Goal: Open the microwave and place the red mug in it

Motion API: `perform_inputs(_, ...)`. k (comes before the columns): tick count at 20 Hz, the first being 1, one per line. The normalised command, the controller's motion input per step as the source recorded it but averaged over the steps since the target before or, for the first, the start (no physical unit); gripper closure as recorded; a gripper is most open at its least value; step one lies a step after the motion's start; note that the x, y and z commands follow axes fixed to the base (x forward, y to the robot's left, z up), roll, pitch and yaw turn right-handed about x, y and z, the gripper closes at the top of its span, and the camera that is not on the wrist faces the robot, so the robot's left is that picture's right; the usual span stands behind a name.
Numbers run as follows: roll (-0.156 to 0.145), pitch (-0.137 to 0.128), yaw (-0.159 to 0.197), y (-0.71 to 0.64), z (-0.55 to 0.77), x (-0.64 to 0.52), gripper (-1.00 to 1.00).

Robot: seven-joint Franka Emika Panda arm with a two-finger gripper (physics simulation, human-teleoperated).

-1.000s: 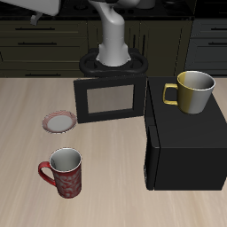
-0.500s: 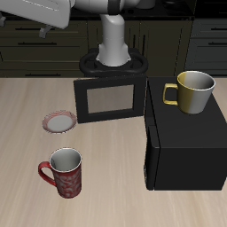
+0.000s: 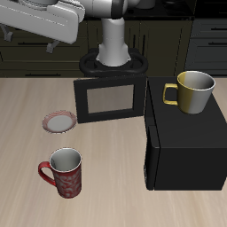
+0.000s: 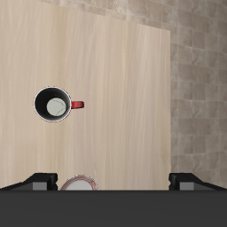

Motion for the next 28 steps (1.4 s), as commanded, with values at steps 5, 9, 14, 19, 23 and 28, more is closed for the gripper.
perform_inputs(5,0.046,0.004,-0.008,0.08,-0.14,0.36,-1.0)
perform_inputs(9,0.005,-0.052,-0.005,0.01,-0.07,0.19,-1.0)
perform_inputs(14,0.001,0.012,-0.018,0.09,-0.19,0.21,-1.0)
perform_inputs(19,0.039,0.002,-0.005,0.28,-0.32,0.1,-1.0)
perform_inputs(23,0.044,0.022,0.018,0.11,-0.37,0.12,-1.0)
perform_inputs(28,-0.001,0.031,-0.035,-0.08,-0.3,0.1,-1.0)
